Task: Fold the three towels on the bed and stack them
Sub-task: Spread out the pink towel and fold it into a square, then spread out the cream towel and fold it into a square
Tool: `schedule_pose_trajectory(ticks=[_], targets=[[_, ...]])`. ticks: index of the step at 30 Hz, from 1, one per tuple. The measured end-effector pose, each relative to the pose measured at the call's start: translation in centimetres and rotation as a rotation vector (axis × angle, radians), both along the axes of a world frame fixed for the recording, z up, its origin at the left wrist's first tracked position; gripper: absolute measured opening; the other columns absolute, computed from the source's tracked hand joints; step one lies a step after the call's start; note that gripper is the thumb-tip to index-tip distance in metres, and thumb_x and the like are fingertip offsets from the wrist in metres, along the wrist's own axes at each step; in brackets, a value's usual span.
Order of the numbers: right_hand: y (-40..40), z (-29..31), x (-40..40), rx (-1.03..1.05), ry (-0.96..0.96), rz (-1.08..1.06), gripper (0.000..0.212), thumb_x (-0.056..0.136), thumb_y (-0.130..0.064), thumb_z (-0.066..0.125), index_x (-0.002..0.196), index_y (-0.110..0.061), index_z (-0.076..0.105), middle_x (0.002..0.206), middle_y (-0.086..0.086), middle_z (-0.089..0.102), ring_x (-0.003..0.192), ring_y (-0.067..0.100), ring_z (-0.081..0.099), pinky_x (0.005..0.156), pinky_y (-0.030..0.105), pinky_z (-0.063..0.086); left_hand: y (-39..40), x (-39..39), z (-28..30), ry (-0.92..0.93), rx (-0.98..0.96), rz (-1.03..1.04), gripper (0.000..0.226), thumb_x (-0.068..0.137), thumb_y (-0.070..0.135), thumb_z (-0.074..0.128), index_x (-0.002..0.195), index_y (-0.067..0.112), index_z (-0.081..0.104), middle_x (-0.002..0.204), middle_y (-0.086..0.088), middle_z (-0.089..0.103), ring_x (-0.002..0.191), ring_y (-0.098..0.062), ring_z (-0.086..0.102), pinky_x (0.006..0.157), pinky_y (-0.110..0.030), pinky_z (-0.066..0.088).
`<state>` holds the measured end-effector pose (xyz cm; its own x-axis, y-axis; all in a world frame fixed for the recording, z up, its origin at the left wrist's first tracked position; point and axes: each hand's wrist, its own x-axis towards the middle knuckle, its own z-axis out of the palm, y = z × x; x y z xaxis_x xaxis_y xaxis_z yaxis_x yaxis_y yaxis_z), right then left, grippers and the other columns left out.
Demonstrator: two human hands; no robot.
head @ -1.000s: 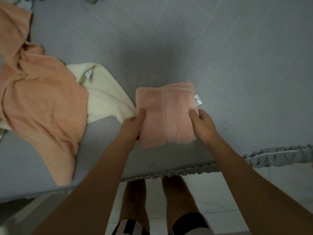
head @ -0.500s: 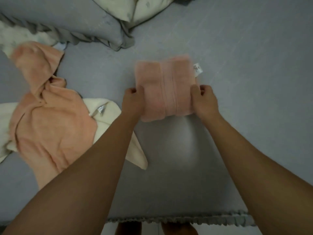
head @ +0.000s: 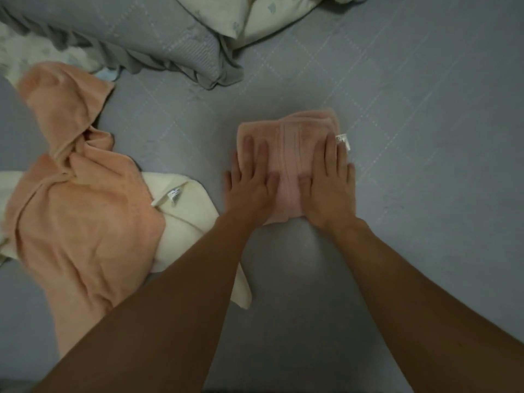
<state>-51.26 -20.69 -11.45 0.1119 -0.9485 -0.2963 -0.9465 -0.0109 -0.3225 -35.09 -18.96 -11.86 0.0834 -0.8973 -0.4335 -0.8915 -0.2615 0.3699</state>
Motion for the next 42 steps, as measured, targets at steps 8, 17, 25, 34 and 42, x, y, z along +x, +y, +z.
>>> schedule_pose_trajectory(ticks=[8,17,25,34,42], targets=[[0.4,1.6,-2.5,0.166,-0.285,-0.300,0.062,0.103,-0.031,0.027,0.154,0.000,0.010,0.162,0.017,0.015,0.149,0.031,0.014,0.122,0.044,0.011,2.8,0.4,2.5,0.331,0.039,0.371,0.058,0.105,0.029,0.035,0.156,0.009,0.016,0.164,-0.015,0.013,0.150,-0.027,0.014,0.119,-0.034,0.013],[10.8,2.4,-4.1,0.230,-0.271,-0.466,0.046,0.097,-0.016,0.053,0.135,0.010,0.045,0.145,0.028,0.042,0.135,0.040,0.038,0.112,0.043,0.028,10.3,5.4,6.6,0.219,-0.171,0.433,0.033,0.092,0.003,0.054,0.124,0.010,0.063,0.135,-0.011,0.058,0.127,-0.027,0.051,0.105,-0.019,0.029],[17.0,4.2,7.9,0.499,-0.242,-0.417,0.059,0.092,-0.031,0.062,0.141,-0.001,0.046,0.148,0.024,0.036,0.136,0.040,0.035,0.112,0.045,0.030,9.1,18.5,6.5,-0.375,0.055,0.030,0.085,0.087,0.024,0.058,0.156,0.027,0.009,0.166,-0.005,0.000,0.151,-0.034,0.002,0.118,-0.056,0.007],[17.7,4.8,20.8,0.569,-0.416,-0.517,0.041,0.086,-0.036,0.068,0.118,-0.011,0.061,0.111,0.007,0.066,0.098,0.024,0.061,0.079,0.029,0.041,13.4,28.1,7.4,-0.093,0.029,0.023,0.051,0.090,0.018,0.047,0.140,0.025,0.045,0.134,-0.010,0.054,0.123,-0.036,0.051,0.106,-0.043,0.038],[15.7,13.9,27.3,0.295,-0.585,-0.357,0.018,0.072,-0.033,0.069,0.081,-0.021,0.059,0.071,-0.004,0.066,0.060,0.005,0.059,0.055,0.019,0.045,17.9,44.5,12.9,0.174,-0.048,0.284,0.058,0.063,0.021,0.054,0.120,0.017,0.063,0.098,-0.007,0.059,0.088,-0.027,0.057,0.080,-0.034,0.046]])
